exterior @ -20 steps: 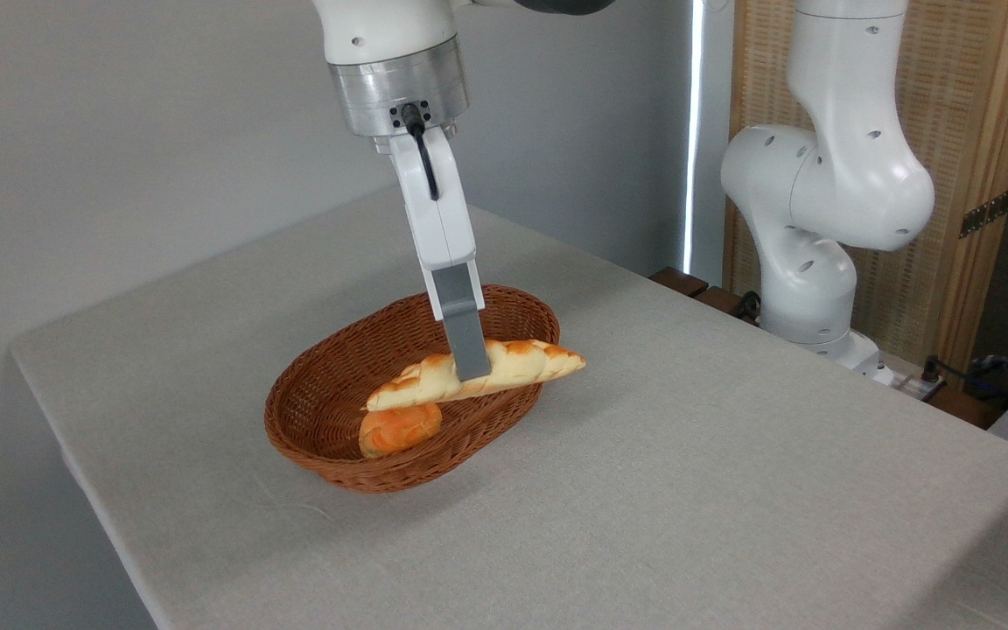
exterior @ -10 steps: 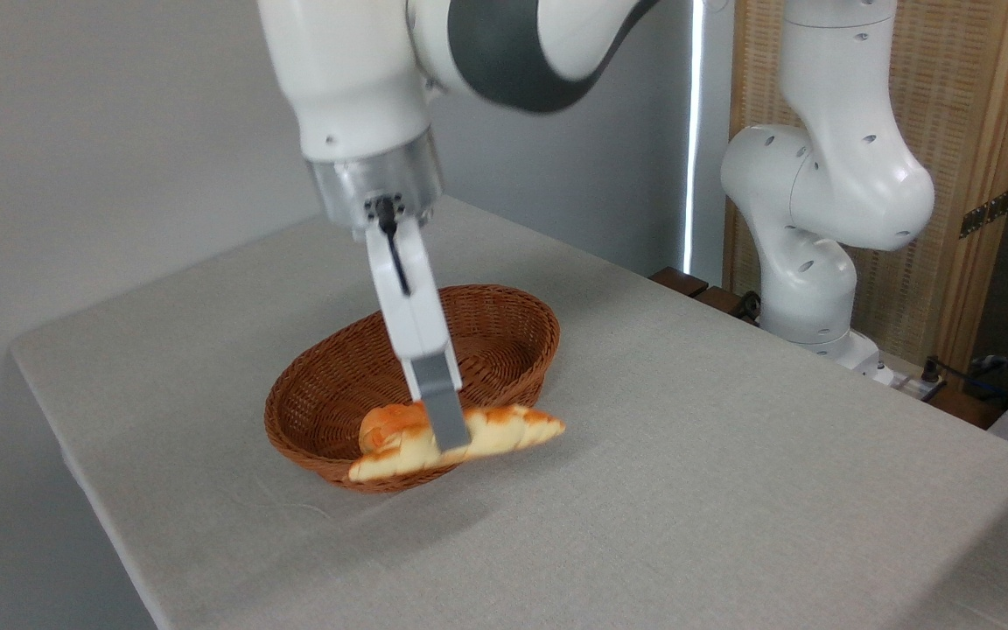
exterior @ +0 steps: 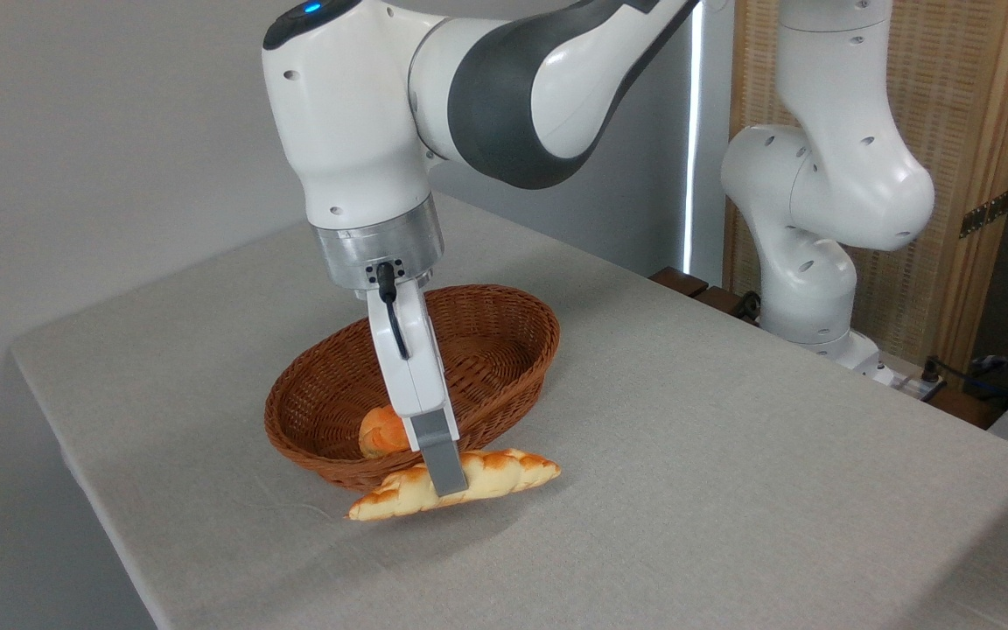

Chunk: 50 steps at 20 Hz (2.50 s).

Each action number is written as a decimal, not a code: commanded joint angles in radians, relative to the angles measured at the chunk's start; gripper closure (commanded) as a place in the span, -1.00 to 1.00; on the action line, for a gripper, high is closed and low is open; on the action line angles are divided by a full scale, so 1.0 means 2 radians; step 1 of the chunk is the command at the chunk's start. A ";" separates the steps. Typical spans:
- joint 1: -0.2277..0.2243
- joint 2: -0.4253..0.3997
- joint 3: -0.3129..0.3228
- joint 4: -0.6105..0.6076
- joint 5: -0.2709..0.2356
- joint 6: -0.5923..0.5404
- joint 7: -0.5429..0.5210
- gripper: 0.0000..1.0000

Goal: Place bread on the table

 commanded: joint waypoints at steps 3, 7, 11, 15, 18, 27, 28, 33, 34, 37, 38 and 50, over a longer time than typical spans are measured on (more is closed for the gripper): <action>-0.001 -0.007 0.008 -0.007 0.005 0.009 0.016 -0.99; -0.001 -0.007 0.008 -0.006 0.005 0.009 0.016 -1.00; -0.001 -0.010 0.017 -0.004 0.015 0.009 0.016 -1.00; -0.001 -0.021 0.024 0.002 0.014 0.008 0.011 -1.00; 0.000 -0.039 0.029 0.004 0.007 0.004 0.002 -1.00; -0.001 -0.051 -0.007 0.051 -0.052 -0.035 -0.290 -1.00; -0.001 -0.051 -0.015 0.061 -0.053 -0.052 -0.307 -1.00; -0.001 -0.048 -0.030 0.078 -0.055 -0.085 -0.307 -1.00; -0.001 -0.048 -0.029 0.078 -0.060 -0.085 -0.304 -1.00; -0.001 -0.047 -0.023 0.085 -0.083 -0.085 -0.301 -1.00; -0.001 -0.046 -0.023 0.085 -0.083 -0.085 -0.301 -1.00; -0.001 -0.046 -0.023 0.085 -0.082 -0.086 -0.301 -1.00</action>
